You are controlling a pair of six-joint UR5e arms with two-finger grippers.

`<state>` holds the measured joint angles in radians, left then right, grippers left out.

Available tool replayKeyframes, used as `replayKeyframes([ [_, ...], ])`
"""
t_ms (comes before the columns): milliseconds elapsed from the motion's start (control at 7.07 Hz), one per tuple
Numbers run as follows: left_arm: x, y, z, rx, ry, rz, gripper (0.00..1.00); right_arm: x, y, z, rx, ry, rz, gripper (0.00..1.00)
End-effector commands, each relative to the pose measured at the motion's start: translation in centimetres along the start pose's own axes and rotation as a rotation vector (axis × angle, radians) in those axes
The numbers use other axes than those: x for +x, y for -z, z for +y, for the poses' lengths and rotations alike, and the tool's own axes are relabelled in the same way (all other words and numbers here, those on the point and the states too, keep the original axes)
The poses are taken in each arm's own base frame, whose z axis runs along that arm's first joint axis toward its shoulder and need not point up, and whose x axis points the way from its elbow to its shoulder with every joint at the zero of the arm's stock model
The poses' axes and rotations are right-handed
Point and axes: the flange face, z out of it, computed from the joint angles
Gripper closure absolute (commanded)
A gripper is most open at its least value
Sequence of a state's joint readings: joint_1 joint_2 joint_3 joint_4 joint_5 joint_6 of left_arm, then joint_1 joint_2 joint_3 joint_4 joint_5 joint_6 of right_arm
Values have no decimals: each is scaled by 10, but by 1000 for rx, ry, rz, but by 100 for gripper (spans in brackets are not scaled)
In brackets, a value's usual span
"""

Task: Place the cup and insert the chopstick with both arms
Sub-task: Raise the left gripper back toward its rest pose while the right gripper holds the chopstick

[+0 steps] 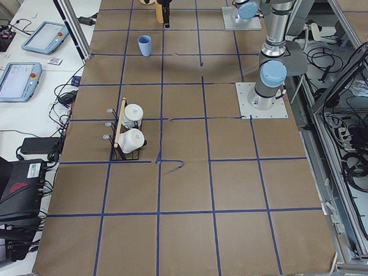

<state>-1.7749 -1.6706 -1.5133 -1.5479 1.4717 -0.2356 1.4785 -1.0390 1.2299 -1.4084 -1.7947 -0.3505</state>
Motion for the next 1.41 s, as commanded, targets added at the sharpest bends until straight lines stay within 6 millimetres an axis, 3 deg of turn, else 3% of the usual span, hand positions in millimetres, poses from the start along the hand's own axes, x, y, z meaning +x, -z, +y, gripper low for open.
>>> replayKeyframes([
  [0, -53, 26, 8, 80, 82, 13, 0, -2, 0, -1, 9, 2, -19, 70],
  [283, -78, 37, 6, 96, -104, -74, 0, -3, 0, -2, 16, 1, -39, 70],
  [566, -81, 51, 4, 113, -112, -79, 0, -3, 2, -3, 28, -1, -32, 70],
  [848, -82, 51, 6, 101, -111, -82, 0, -2, 3, -4, 40, 0, -26, 74],
  [1273, -82, 50, 6, 99, -111, -81, 0, -1, 8, -2, 53, -13, -25, 95],
])
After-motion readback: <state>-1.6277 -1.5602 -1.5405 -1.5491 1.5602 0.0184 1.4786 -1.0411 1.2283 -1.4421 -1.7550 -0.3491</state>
